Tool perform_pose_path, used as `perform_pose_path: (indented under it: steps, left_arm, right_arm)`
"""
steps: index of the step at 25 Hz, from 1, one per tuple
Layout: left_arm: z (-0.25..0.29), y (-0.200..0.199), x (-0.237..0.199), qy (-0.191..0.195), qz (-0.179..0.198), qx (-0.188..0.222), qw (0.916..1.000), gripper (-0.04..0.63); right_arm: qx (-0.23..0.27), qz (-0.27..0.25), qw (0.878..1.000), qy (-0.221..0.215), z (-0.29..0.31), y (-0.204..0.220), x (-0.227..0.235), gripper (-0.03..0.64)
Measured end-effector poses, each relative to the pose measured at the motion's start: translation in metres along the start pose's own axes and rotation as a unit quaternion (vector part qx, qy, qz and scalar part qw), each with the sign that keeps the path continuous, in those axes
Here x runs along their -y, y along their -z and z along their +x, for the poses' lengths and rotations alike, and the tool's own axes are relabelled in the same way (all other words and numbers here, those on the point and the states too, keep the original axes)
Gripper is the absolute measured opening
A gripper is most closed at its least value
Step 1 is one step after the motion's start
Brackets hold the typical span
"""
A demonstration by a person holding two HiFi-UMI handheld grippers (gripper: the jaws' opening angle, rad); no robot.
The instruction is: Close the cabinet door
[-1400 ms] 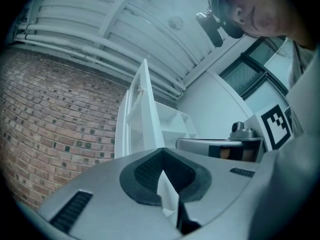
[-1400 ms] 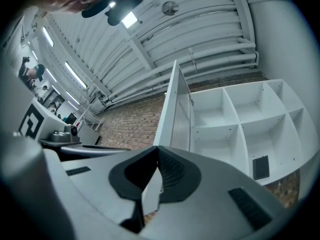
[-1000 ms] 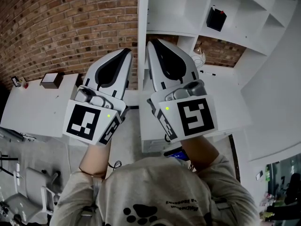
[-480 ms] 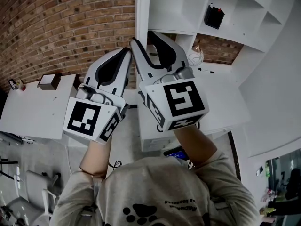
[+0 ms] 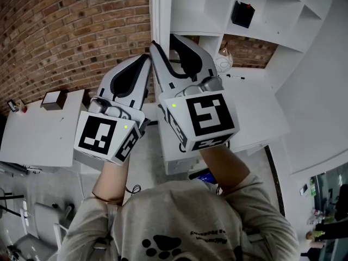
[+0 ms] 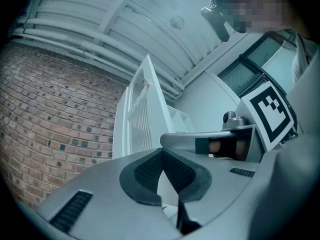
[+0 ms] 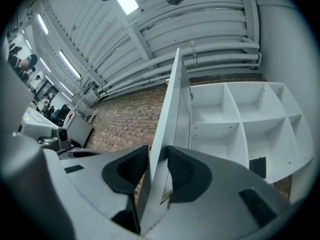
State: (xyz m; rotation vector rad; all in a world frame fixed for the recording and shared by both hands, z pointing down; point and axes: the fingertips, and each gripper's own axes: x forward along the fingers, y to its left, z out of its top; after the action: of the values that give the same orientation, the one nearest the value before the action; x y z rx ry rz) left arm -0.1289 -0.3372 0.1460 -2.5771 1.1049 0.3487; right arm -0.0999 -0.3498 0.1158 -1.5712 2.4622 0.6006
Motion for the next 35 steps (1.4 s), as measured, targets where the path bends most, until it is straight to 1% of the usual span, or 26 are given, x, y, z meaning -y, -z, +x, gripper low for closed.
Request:
perform_pose_path:
  steps: [5, 9, 13, 21, 27, 35]
  left_arm:
    - [0.010, 0.004, 0.011, 0.026, -0.010, 0.003, 0.9996, 0.008]
    - [0.017, 0.007, 0.021, 0.047, -0.017, 0.006, 0.9987, 0.007]
    - [0.026, 0.010, 0.031, 0.067, -0.022, 0.006, 0.9975, 0.007]
    - [0.041, 0.014, 0.051, 0.099, -0.031, 0.007, 0.9946, 0.008]
    - [0.048, 0.021, 0.053, 0.101, -0.034, 0.001, 0.9943, 0.007]
    - [0.067, 0.030, 0.054, 0.093, -0.030, 0.002, 0.9952, 0.006]
  right_arm:
    - [-0.004, 0.000, 1.000, 0.010, -0.006, 0.001, 0.012, 0.126]
    - [-0.011, -0.004, 1.000, 0.028, -0.013, 0.002, 0.026, 0.117]
    - [-0.022, 0.008, 0.999, 0.046, -0.021, 0.006, 0.048, 0.104]
    - [-0.037, 0.030, 0.997, 0.056, -0.030, 0.011, 0.076, 0.095]
    - [-0.039, 0.042, 0.996, 0.071, -0.037, 0.016, 0.103, 0.092]
    - [-0.037, 0.056, 0.995, 0.071, -0.041, 0.027, 0.144, 0.093]
